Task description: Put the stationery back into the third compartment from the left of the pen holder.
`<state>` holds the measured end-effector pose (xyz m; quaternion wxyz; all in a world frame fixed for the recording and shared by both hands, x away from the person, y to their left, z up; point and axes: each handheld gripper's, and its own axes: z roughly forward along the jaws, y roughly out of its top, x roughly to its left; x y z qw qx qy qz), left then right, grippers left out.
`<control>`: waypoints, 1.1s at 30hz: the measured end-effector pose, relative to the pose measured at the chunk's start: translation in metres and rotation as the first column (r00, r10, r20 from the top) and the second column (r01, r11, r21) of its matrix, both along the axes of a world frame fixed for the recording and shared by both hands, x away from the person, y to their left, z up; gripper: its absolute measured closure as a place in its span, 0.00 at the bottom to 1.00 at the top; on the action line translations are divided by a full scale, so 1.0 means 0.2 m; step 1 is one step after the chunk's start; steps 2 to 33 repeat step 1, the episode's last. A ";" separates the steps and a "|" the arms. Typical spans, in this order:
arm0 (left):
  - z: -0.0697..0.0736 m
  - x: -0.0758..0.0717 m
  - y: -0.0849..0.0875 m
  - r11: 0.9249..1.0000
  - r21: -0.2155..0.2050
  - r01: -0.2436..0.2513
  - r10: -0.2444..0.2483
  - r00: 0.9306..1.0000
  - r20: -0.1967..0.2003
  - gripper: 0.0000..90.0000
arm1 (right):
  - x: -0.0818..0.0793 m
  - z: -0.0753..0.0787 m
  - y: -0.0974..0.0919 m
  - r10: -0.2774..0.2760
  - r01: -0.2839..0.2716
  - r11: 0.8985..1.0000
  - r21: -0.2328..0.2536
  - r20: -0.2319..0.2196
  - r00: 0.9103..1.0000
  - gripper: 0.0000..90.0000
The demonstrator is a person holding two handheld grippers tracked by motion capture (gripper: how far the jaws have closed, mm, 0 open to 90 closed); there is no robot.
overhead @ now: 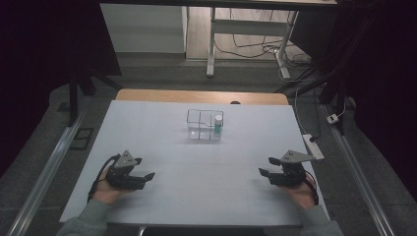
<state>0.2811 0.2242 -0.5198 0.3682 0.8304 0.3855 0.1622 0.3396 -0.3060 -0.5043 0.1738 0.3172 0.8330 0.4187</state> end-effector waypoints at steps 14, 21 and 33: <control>0.00 0.00 0.00 1.000 -0.001 0.000 0.000 1.000 0.000 0.27 | 0.00 0.00 0.00 0.005 -0.005 1.000 -0.001 -0.001 1.000 0.41; 0.00 0.00 0.00 1.000 -0.001 0.000 0.000 1.000 0.000 0.27 | 0.00 0.00 0.00 0.005 -0.005 1.000 -0.001 -0.001 1.000 0.41; 0.00 0.00 0.00 1.000 -0.001 0.000 0.000 1.000 0.000 0.27 | 0.00 0.00 0.00 0.005 -0.005 1.000 -0.001 -0.001 1.000 0.41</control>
